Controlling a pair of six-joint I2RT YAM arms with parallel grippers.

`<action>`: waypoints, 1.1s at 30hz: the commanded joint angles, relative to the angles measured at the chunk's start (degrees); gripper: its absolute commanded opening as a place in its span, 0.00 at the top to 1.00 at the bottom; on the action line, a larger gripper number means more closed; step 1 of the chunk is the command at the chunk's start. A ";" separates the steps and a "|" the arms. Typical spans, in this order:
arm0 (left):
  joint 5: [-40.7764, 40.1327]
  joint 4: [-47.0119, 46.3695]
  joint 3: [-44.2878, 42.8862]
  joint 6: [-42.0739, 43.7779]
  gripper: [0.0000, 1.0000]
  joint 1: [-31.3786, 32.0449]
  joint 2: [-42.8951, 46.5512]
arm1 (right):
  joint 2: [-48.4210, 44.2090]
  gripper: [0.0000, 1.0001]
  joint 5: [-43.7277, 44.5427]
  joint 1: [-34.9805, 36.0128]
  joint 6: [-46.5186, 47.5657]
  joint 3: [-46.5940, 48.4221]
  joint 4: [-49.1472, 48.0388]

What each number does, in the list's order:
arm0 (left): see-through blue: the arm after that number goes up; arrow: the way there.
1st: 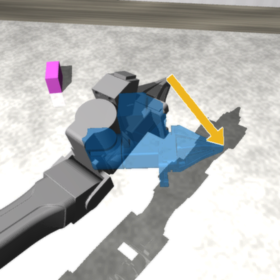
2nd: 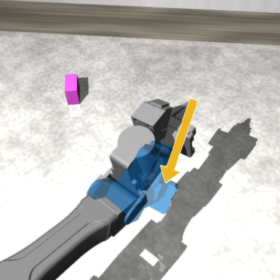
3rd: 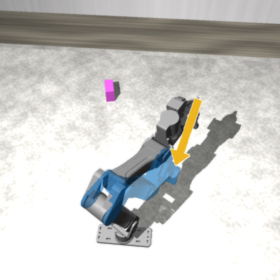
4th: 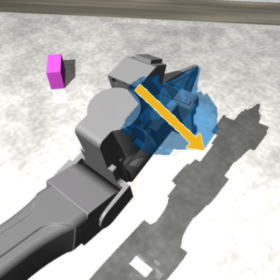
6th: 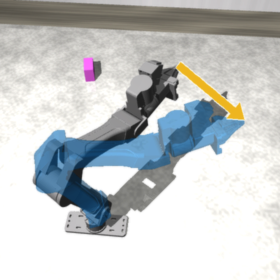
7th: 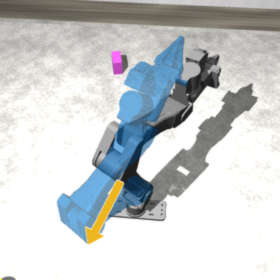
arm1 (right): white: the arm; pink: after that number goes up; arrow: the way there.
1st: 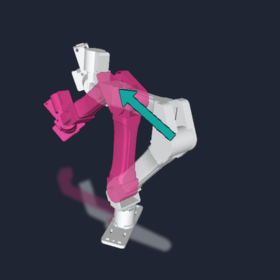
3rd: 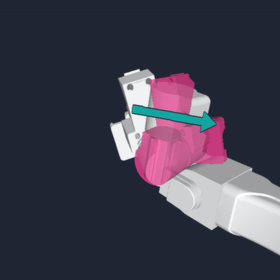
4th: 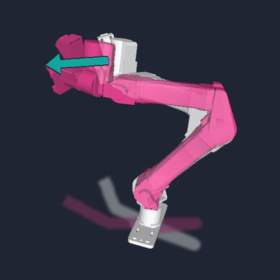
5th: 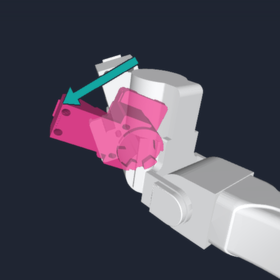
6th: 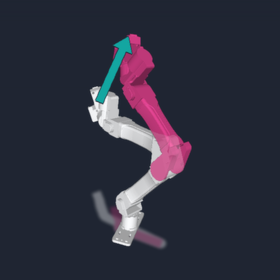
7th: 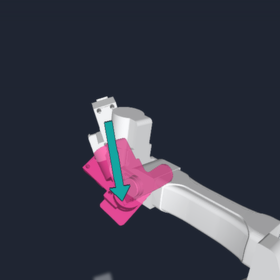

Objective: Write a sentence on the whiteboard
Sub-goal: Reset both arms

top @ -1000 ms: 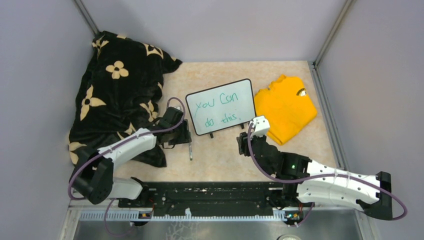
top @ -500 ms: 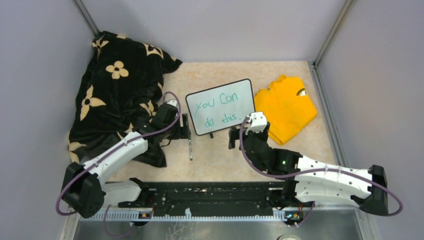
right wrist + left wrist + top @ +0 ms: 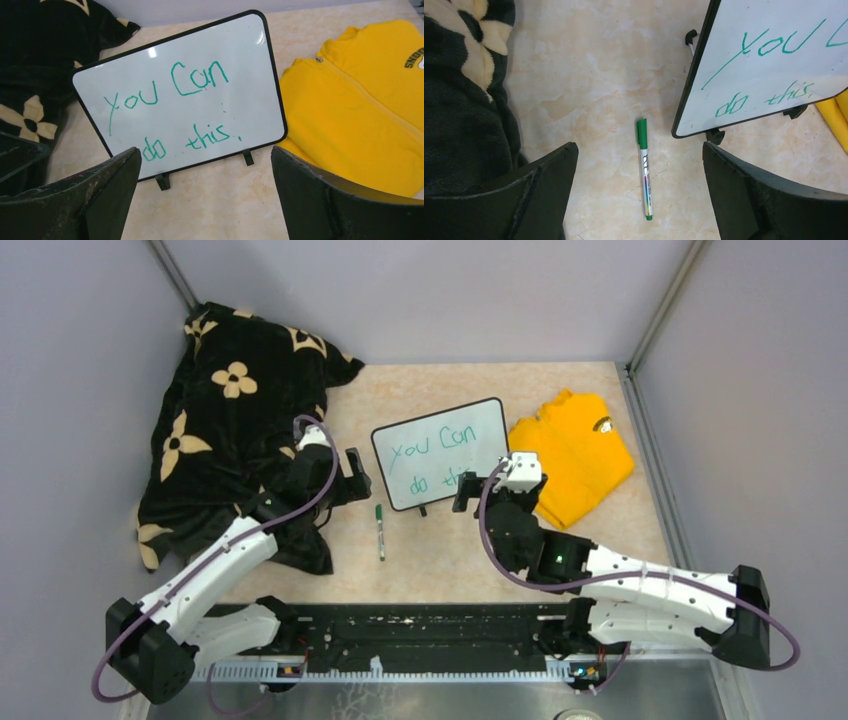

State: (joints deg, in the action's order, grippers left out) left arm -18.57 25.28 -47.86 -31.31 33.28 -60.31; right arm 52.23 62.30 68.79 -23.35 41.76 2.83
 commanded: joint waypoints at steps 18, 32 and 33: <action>-2.18 -6.85 -9.19 15.97 0.01 0.19 4.96 | 5.49 0.02 -8.02 -12.54 7.86 19.25 12.78; -1.10 -3.28 -36.55 25.12 0.01 0.30 -2.04 | 8.10 0.01 -9.45 -12.44 34.10 31.77 -8.60; -0.58 -3.53 -37.97 25.64 0.01 0.37 -2.48 | 8.72 0.01 -9.69 -12.14 34.69 32.86 -9.81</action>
State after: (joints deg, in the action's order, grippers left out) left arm -21.58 21.52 -80.07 -9.98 33.30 -61.65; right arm 59.11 53.60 56.49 4.40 69.06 2.50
